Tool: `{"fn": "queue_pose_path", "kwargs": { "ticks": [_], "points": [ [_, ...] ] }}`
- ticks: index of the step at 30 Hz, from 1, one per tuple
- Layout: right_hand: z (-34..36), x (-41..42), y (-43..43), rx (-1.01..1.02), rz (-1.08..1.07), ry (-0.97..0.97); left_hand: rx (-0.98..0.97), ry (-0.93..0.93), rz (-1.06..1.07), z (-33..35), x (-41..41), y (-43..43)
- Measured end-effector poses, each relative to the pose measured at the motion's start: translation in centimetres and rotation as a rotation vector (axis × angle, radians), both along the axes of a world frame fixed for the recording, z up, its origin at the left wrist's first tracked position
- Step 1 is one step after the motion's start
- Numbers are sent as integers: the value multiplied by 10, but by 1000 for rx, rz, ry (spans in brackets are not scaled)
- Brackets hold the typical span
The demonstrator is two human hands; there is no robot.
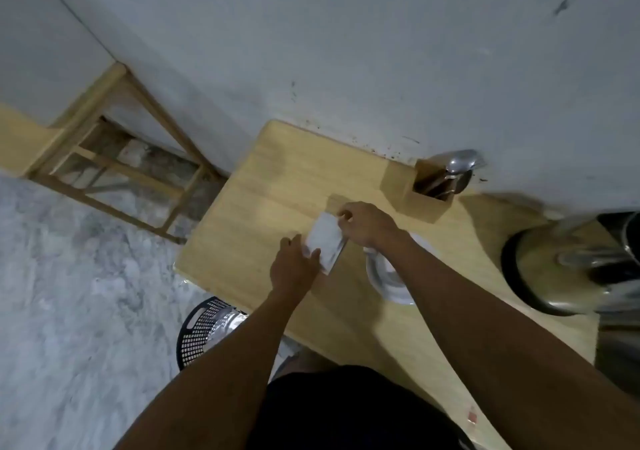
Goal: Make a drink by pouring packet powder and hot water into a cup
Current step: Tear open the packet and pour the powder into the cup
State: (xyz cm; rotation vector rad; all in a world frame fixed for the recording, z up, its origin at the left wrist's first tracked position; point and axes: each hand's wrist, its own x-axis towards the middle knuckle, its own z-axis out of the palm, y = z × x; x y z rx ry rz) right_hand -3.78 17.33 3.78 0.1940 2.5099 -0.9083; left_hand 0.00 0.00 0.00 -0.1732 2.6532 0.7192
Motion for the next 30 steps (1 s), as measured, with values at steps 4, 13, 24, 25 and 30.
{"fn": "queue_pose_path", "kwargs": {
  "ticks": [4,13,24,25,30],
  "points": [
    [-11,-16,-15,91,-22,-121,-118,59,-90,-9,-14,-2],
    [-38,-26,-32,105,-176,-165,-38,53,-127,-19,-20,-7],
    [-42,-26,-43,170,-273,-78,-7,15,-179,-22,-34,-6],
    [-41,-26,-43,162,-271,-76,-3,19,-184,-23,-35,-7],
    [-33,-19,-40,-5,-341,-78,25,4,-208,-25,-44,-15]
  ]
}}
